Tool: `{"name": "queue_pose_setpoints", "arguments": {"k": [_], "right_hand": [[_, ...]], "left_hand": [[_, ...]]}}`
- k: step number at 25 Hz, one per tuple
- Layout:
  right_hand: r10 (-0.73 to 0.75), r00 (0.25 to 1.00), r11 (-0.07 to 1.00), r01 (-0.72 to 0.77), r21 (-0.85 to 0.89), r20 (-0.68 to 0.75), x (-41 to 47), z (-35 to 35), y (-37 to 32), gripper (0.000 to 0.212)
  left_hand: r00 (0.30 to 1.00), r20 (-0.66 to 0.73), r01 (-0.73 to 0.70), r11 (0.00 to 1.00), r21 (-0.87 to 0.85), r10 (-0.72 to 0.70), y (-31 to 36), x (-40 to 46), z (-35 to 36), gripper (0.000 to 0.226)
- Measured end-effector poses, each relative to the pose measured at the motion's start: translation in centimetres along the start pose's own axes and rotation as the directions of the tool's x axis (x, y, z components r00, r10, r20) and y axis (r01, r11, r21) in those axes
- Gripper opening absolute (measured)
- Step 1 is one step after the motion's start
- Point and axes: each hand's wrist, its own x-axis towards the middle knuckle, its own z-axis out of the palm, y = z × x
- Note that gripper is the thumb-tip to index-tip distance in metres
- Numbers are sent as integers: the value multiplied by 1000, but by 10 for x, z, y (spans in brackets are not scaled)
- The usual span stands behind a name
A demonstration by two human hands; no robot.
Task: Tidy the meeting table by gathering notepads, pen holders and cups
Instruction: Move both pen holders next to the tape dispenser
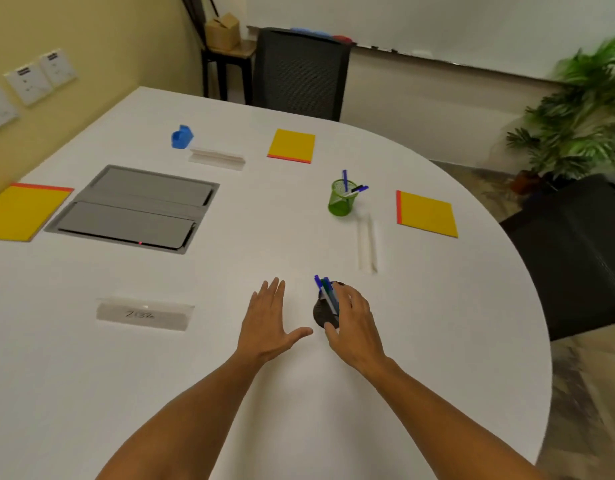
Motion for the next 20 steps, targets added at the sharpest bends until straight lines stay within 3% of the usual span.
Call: {"name": "queue_pose_setpoints", "arguments": {"k": [3,7,15,20], "right_hand": [[112,993,993,-111,-38,29,-16,10,35,89],[232,959,967,-209,-147,161,-36,36,78,106],[234,892,954,-136,-266,385,-45,74,117,127],[236,866,955,-122,-272,440,-46,88,118,130]], "left_hand": [[998,68,6,1000,-31,-4,26,9,17,120],[981,165,125,984,-127,-103,49,19,43,125],[961,134,277,856,-437,-243,68,40,76,128],[953,109,291,759,-583,-283,73,46,96,122]]}}
